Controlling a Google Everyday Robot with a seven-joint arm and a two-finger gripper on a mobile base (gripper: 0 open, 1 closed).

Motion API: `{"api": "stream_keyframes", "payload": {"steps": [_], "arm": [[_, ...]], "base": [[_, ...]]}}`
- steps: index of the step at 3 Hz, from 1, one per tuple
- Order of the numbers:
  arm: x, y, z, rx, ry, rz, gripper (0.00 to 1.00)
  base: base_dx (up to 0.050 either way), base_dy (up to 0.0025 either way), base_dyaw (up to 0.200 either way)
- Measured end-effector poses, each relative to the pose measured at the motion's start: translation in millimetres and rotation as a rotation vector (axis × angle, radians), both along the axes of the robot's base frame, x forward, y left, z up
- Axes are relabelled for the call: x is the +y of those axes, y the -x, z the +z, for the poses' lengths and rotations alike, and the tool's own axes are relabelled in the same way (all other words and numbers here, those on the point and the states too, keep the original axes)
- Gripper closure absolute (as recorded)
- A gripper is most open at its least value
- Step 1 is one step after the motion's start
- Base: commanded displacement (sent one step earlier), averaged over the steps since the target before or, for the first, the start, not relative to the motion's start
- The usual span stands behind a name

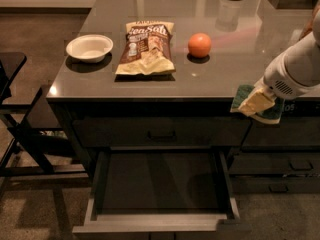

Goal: Pick sponge from middle drawer and place on counter

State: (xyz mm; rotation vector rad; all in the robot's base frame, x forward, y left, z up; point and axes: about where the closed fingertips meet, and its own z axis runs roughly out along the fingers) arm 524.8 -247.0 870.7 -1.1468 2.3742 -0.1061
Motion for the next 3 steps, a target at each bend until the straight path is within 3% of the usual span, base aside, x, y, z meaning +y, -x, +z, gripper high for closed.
{"api": "stream_keyframes", "payload": {"steps": [2, 3], "arm": [[5.5, -82.9, 36.4, -0.03, -0.049, -0.015, 1.0], [8.5, -111.5, 42.7, -0.025, -0.054, -0.009, 1.0]], "base": [[0.0, 0.0, 0.0], [0.0, 0.0, 0.0]]}}
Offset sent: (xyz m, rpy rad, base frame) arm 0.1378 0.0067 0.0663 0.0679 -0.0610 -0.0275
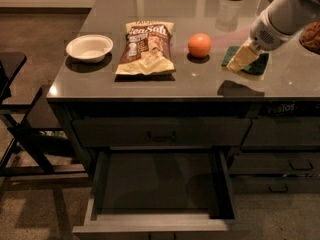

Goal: Pick sponge from middle drawer and place on counter

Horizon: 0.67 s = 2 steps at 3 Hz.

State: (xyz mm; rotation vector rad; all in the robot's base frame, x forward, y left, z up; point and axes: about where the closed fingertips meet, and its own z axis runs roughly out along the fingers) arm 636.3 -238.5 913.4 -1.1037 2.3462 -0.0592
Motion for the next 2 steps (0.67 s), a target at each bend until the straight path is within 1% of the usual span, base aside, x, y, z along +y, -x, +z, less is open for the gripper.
{"api": "stream_keyframes", "payload": {"steps": [1, 2], "arm": [[7.7, -20.5, -11.1, 0.03, -0.014, 0.026, 1.0], [19.0, -37.2, -29.0, 0.068, -0.034, 0.062, 1.0]], "base": [[0.0, 0.0, 0.0], [0.0, 0.0, 0.0]]}}
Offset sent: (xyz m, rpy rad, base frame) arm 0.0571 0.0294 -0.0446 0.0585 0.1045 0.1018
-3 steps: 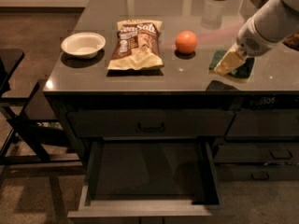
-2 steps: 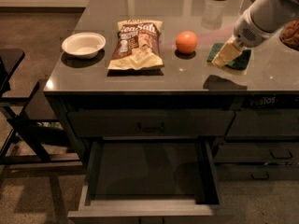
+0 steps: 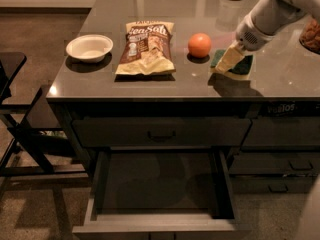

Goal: Pick sponge from middle drawer and place on counter

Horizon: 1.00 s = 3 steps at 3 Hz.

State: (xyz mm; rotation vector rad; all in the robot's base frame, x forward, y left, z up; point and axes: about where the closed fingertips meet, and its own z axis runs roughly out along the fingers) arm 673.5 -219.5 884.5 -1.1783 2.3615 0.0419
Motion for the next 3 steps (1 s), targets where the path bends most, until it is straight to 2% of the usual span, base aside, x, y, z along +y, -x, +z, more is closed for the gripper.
{"api": "stream_keyframes", "payload": {"steps": [2, 3], "arm": [[4.7, -8.6, -37.2, 0.076, -0.017, 0.023, 1.0], [4.7, -8.6, -37.3, 0.076, -0.017, 0.023, 0.81]], "base": [[0.0, 0.0, 0.0], [0.0, 0.0, 0.0]]}}
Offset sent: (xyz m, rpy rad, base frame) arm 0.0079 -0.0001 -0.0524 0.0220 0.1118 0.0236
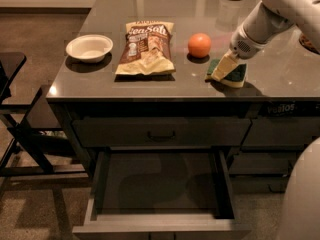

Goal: Pick sponge from middle drawer and place on counter

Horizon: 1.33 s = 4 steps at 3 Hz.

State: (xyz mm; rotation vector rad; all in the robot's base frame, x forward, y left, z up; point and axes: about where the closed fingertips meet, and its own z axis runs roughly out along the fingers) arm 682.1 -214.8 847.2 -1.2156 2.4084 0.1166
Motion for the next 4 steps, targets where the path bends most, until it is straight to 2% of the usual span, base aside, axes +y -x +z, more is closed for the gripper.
{"api": "stream_keyframes", "payload": {"steps": [3, 4], "arm": [[0.0, 0.0, -0.1, 0.0, 0.0, 0.0, 0.11], [0.1, 0.0, -0.2, 0.0, 0.0, 0.0, 0.0]], "base": [[0.0, 0.0, 0.0], [0.0, 0.0, 0.0]]}}
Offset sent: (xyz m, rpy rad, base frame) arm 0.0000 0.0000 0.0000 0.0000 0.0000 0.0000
